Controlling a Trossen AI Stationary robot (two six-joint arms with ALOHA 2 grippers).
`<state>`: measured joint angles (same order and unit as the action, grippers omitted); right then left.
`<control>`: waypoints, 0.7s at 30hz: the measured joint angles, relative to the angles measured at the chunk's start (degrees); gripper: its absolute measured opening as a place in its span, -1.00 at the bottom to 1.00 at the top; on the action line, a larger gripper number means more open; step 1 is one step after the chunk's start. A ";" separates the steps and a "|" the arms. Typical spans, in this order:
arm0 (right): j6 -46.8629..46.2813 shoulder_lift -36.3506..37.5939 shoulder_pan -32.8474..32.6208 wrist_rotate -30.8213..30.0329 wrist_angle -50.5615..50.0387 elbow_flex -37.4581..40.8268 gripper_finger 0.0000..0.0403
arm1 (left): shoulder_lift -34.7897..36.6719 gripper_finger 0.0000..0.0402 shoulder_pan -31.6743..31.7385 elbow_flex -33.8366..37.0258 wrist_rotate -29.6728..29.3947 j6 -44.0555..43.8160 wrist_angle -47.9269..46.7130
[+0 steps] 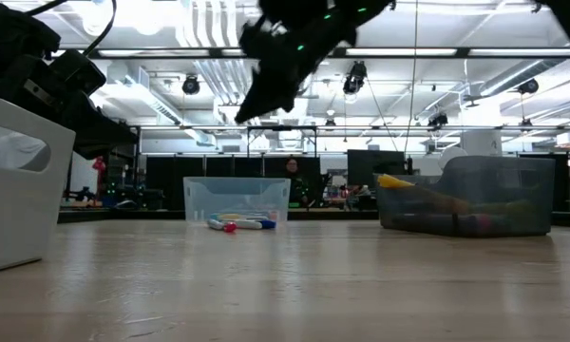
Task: Pick & Place Markers
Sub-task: Put the white and light blue highlighter pen into the transparent bin
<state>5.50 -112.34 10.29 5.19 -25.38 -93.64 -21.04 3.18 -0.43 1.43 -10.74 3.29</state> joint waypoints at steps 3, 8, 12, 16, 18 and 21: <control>-0.15 6.79 -1.19 -0.37 9.64 9.83 -0.96 | 0.00 -1.00 -0.01 0.01 0.00 0.00 -0.01; 0.04 17.09 -3.56 -0.79 24.04 24.61 -0.96 | 0.00 -1.00 -0.02 0.00 0.00 0.02 -0.09; 1.35 23.81 -5.34 -0.70 33.42 34.57 -0.96 | 0.00 -1.00 -0.01 0.01 0.00 0.00 -0.10; 3.49 30.16 -7.11 -0.87 43.10 44.17 -0.96 | 0.00 -1.00 -0.02 0.02 0.00 -0.01 -0.33; 3.52 33.53 -7.68 -0.56 47.16 48.48 -0.96 | 0.00 -1.00 -0.01 0.02 0.00 -0.01 -0.35; 2.70 38.58 -7.68 -0.66 49.13 53.59 -0.96 | 0.00 -1.00 0.00 0.01 0.00 0.02 -0.39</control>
<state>8.20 -73.76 2.60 4.53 23.74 -40.05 -21.04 3.18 -0.42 1.43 -10.72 2.90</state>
